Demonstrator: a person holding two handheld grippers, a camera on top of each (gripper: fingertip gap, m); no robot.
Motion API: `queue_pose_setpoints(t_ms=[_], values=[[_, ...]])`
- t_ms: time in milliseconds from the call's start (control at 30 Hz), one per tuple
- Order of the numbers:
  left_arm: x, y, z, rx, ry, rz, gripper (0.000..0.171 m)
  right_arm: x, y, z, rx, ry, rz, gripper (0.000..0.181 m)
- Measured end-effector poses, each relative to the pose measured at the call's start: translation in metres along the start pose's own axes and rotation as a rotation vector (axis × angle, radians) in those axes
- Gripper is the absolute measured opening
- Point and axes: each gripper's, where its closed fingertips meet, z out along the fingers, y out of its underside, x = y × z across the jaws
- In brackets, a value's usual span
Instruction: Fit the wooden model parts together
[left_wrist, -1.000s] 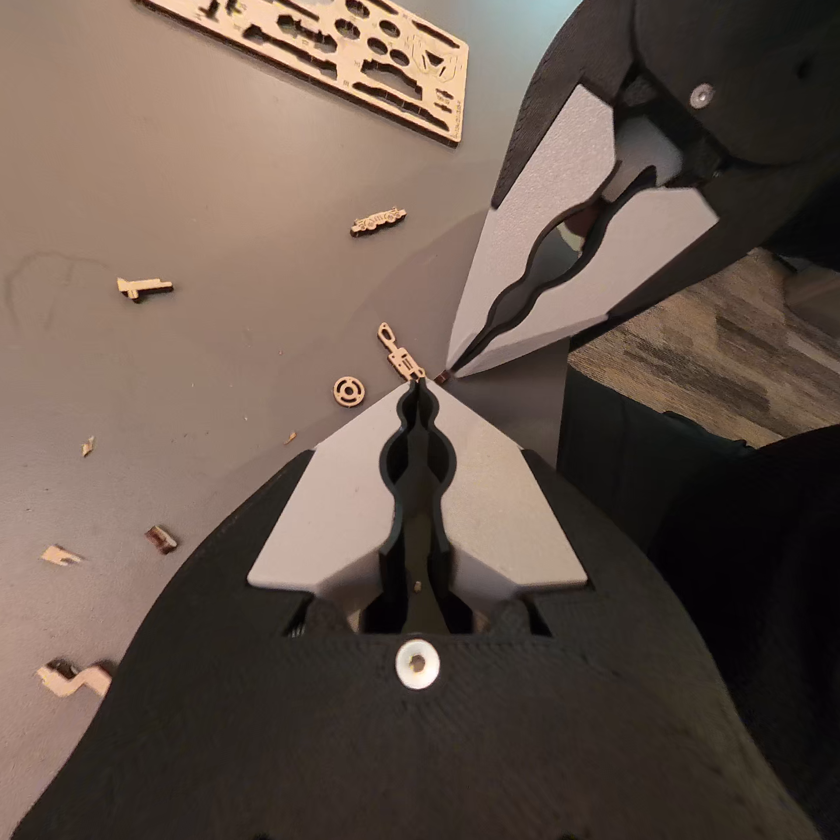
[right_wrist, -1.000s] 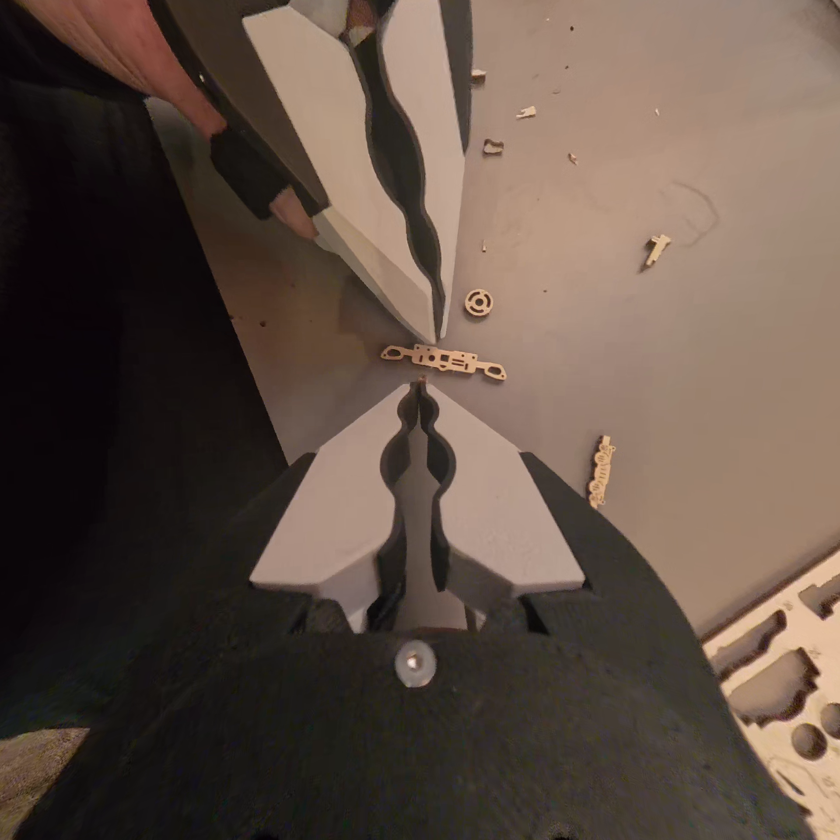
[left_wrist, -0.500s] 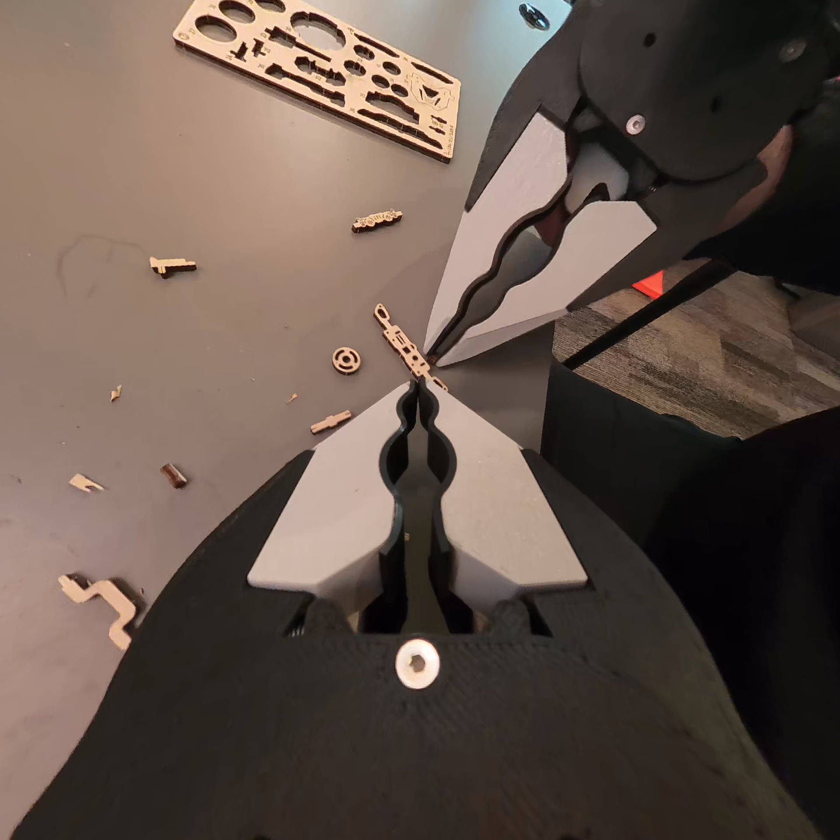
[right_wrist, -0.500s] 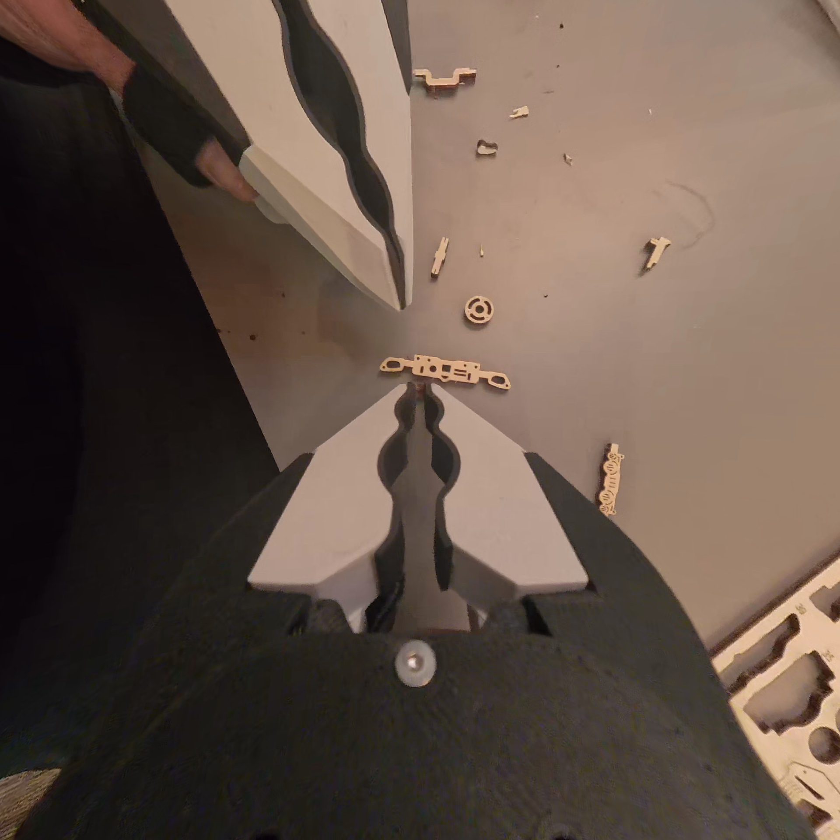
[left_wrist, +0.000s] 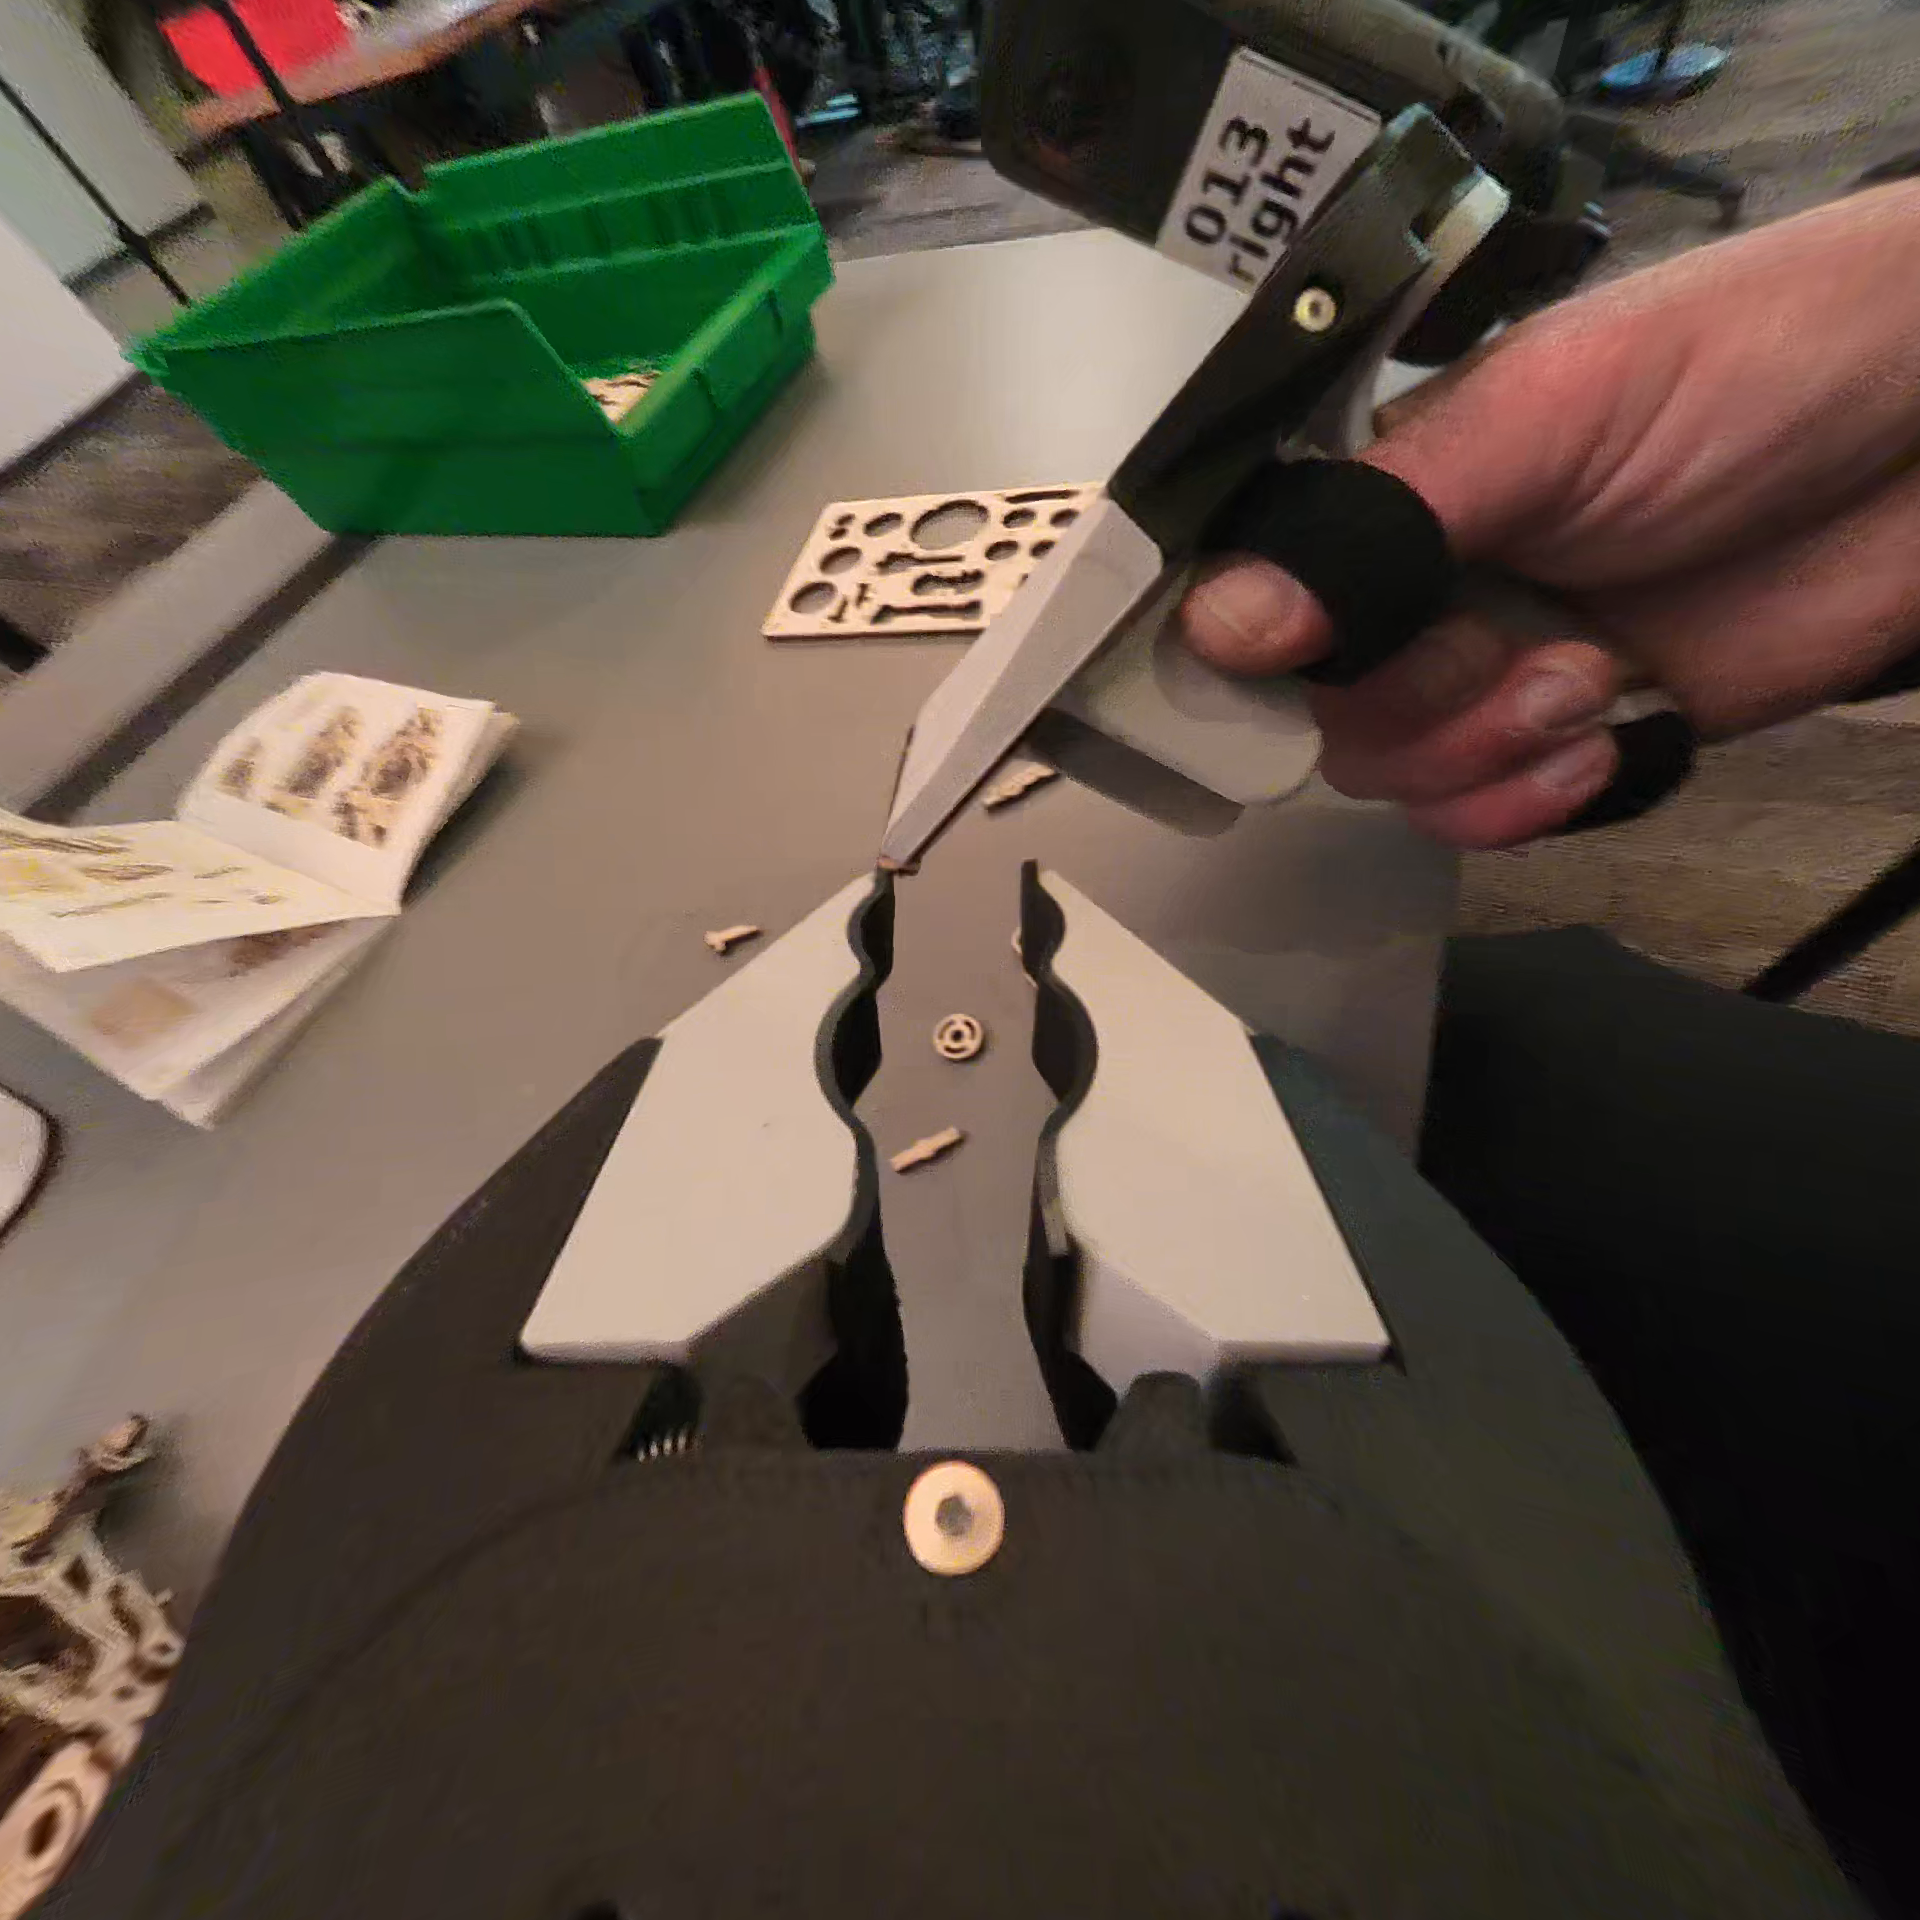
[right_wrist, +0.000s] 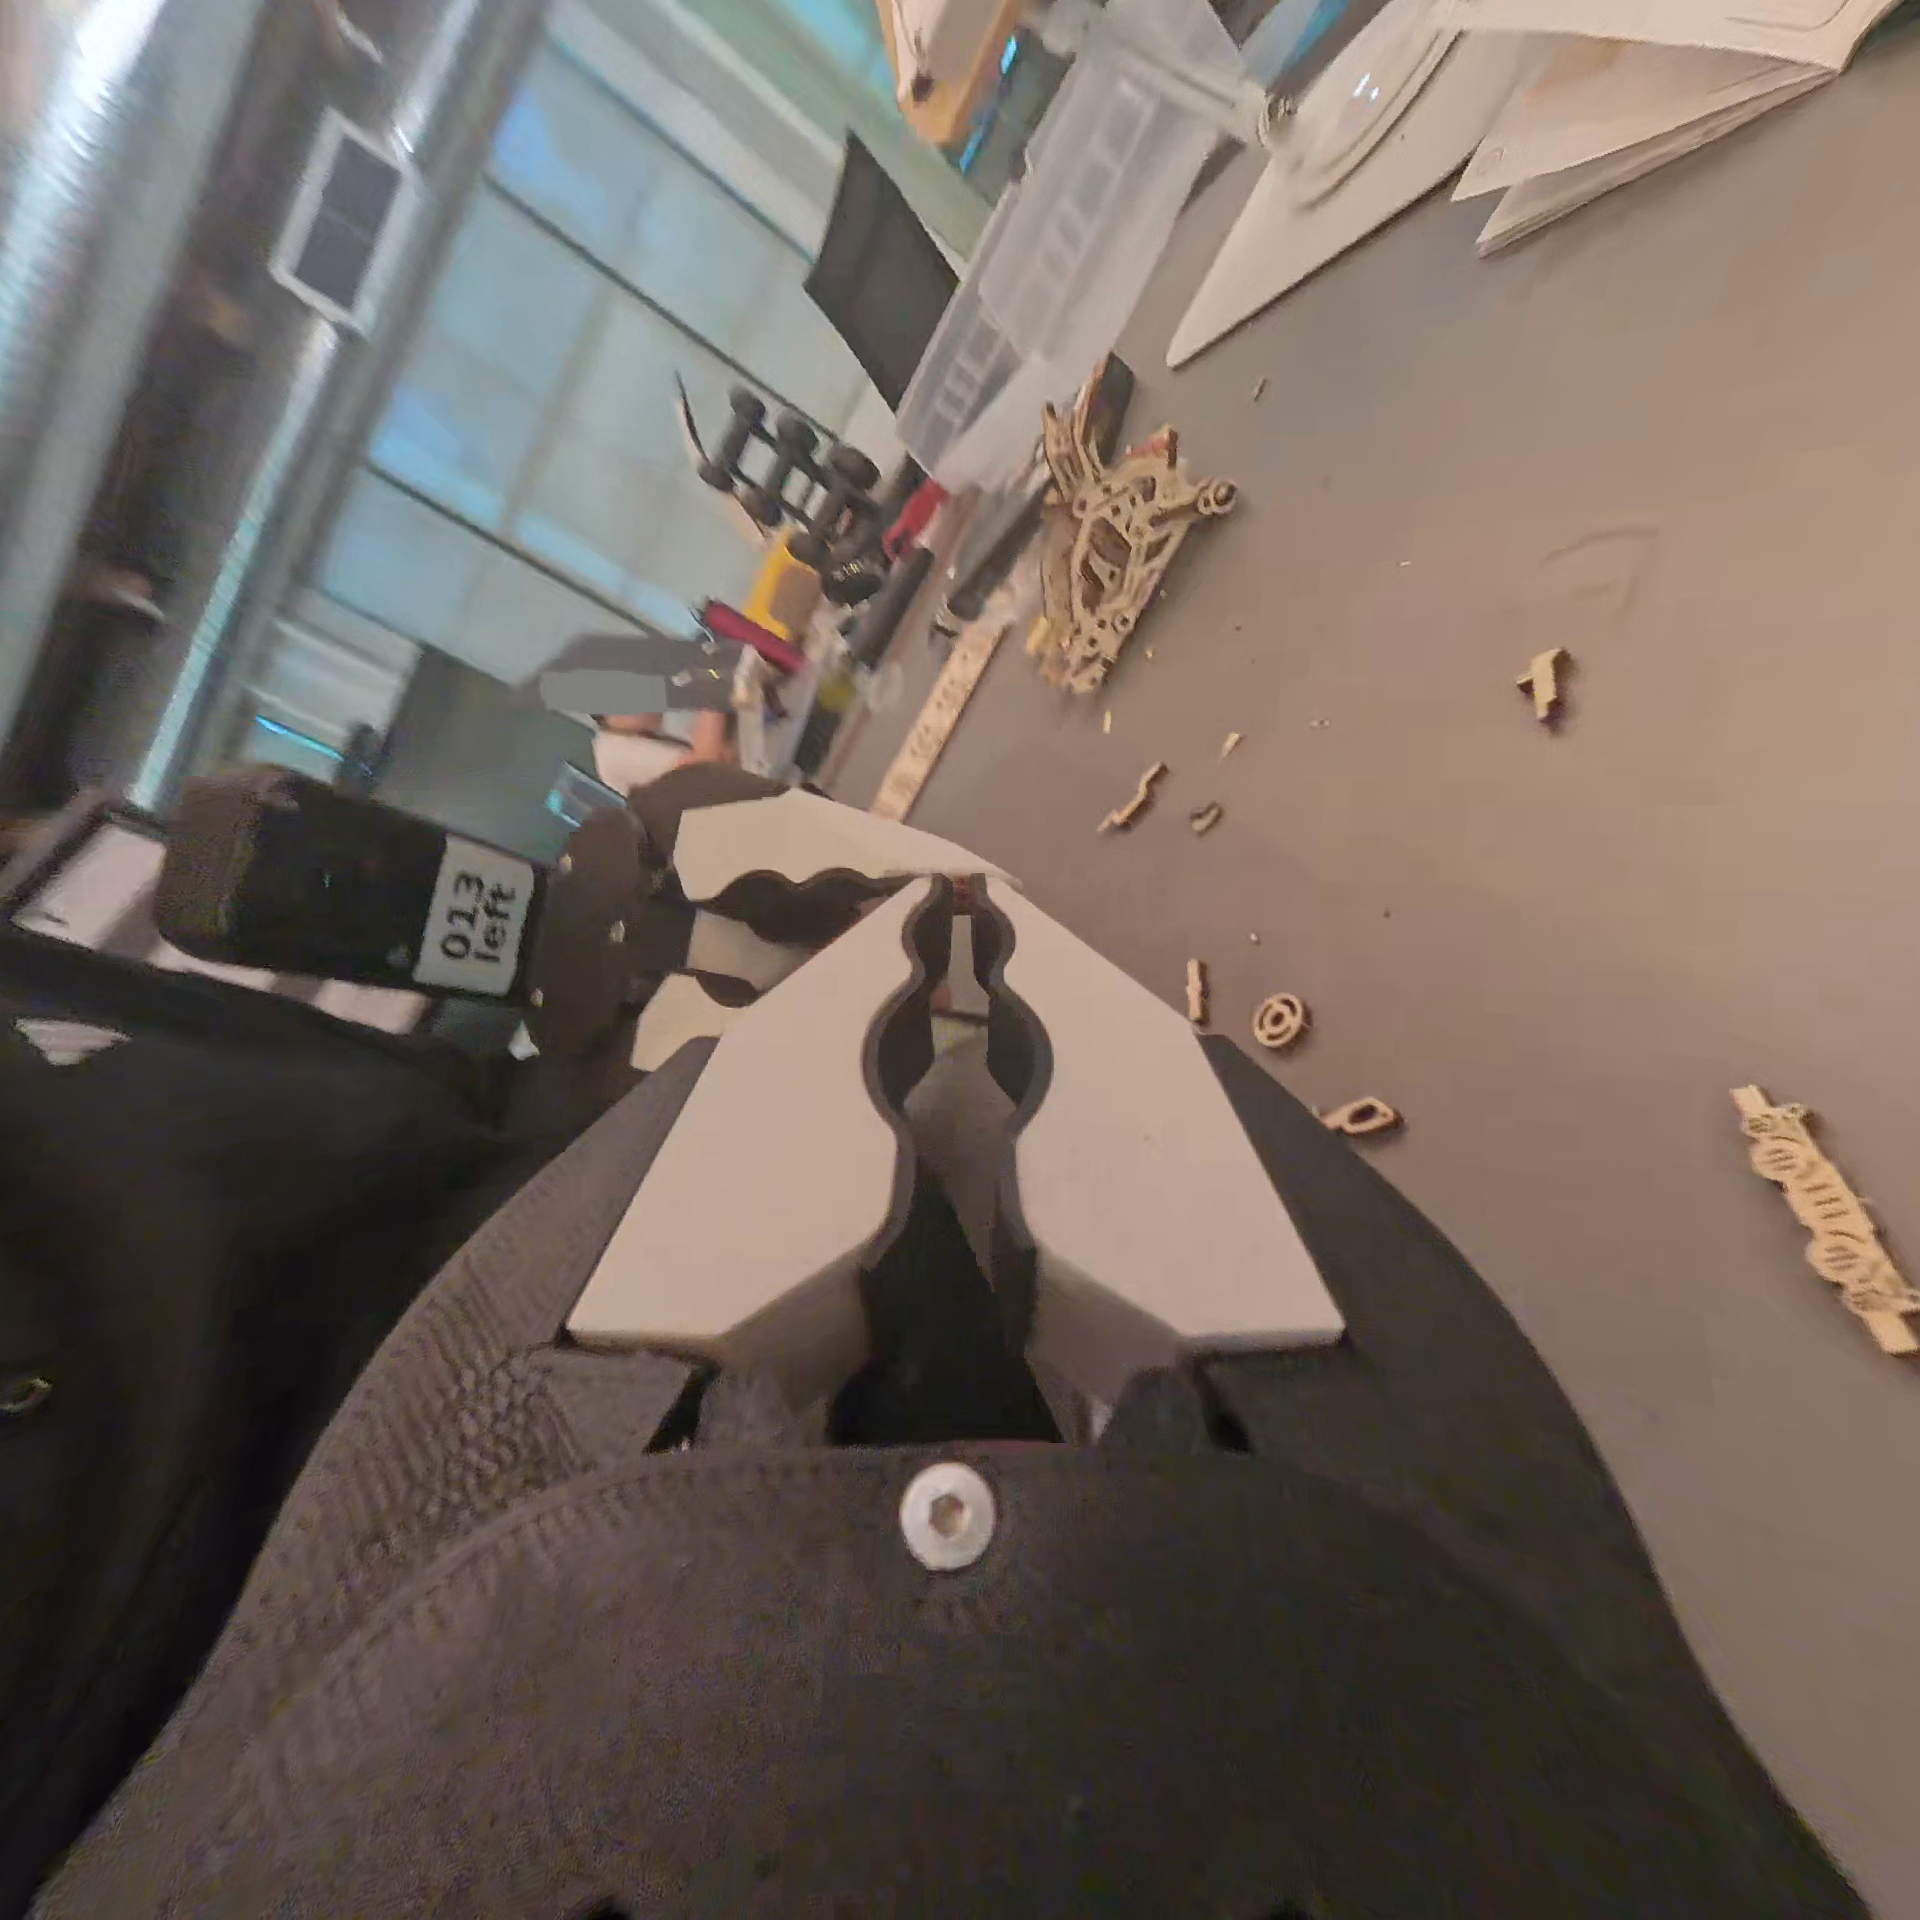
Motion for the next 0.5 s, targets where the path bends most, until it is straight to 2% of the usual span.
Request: queue_pose_setpoints(t_ms=[200,367,500], values=[[-0.015,-0.011,-0.003,0.038,-0.093,0.038,0.003,-0.009,-0.01,-0.001,0.088,-0.071,0.112,0.001],[-0.017,-0.017,-0.005,0.058,-0.1,0.049,0.002,-0.013,-0.014,-0.001,0.142,-0.094,0.149,0.001],[-0.016,-0.019,-0.009,0.082,-0.053,0.058,0.0,-0.017,-0.014,-0.001,0.144,-0.107,0.151,0.001]])
